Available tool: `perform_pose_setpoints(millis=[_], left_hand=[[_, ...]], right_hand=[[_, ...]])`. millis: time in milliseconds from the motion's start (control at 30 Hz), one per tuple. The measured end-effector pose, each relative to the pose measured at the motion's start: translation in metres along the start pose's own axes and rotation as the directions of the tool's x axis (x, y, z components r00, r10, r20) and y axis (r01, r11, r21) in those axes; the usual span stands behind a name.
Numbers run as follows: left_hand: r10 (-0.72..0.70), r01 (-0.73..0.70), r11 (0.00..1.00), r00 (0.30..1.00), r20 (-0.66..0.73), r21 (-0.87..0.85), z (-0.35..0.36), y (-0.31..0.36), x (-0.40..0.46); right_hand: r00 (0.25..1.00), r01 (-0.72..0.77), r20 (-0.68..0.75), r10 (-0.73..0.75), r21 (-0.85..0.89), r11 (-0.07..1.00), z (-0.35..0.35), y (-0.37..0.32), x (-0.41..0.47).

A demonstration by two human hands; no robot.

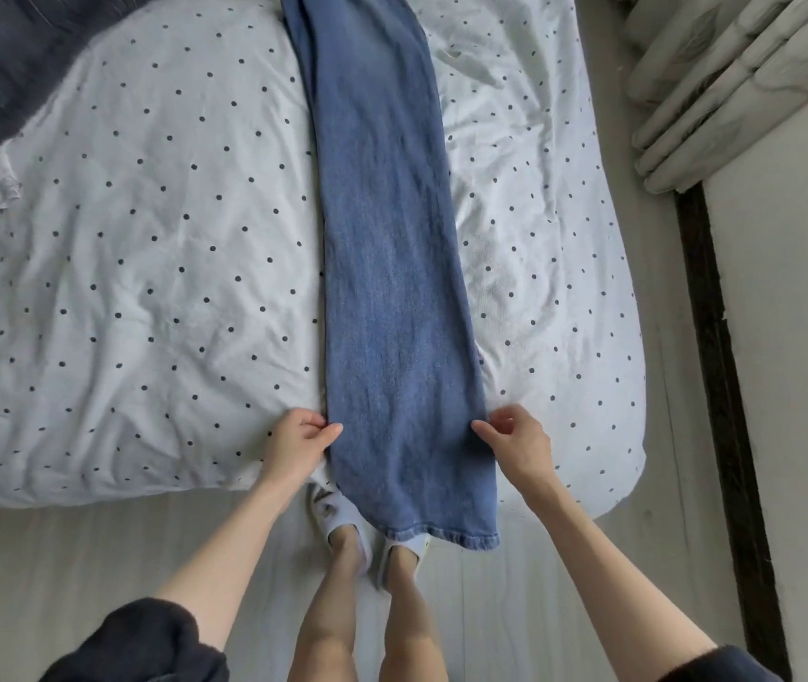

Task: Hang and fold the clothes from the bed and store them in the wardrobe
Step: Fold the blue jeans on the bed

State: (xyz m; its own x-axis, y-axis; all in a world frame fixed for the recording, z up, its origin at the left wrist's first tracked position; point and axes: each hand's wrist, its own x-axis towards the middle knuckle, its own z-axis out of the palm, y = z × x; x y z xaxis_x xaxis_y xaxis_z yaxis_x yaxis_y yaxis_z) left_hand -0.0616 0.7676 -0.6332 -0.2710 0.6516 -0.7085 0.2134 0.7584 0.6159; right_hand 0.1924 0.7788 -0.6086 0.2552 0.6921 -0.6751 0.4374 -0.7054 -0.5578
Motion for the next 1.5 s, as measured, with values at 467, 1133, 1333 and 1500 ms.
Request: perform_pose_setpoints(millis=[467, 1133, 1333, 1500], left_hand=[[-0.047, 0.050, 0.999, 0.974, 0.223, -0.007, 0.007, -0.041, -0.056], [-0.158, 0.221, 0.951, 0.948, 0.276, -0.215, -0.052, -0.049, -0.133], [-0.221, 0.293, 0.940, 0.914, 0.340, -0.178, -0.073, -0.012, -0.128], [-0.231, 0.369, 0.868, 0.892, 0.389, -0.331, -0.082, 0.022, -0.109]], right_hand=[[0.942, -0.032, 0.326, 0.076, -0.137, 0.990, -0.001, 0.045, -0.027], [0.966, -0.180, 0.225, 0.126, 0.239, 0.954, -0.008, 0.043, -0.135], [0.933, -0.317, 0.257, 0.251, 0.260, 0.912, -0.017, 0.015, -0.137], [0.858, -0.469, 0.401, 0.322, 0.352, 0.810, -0.037, -0.019, -0.114]])
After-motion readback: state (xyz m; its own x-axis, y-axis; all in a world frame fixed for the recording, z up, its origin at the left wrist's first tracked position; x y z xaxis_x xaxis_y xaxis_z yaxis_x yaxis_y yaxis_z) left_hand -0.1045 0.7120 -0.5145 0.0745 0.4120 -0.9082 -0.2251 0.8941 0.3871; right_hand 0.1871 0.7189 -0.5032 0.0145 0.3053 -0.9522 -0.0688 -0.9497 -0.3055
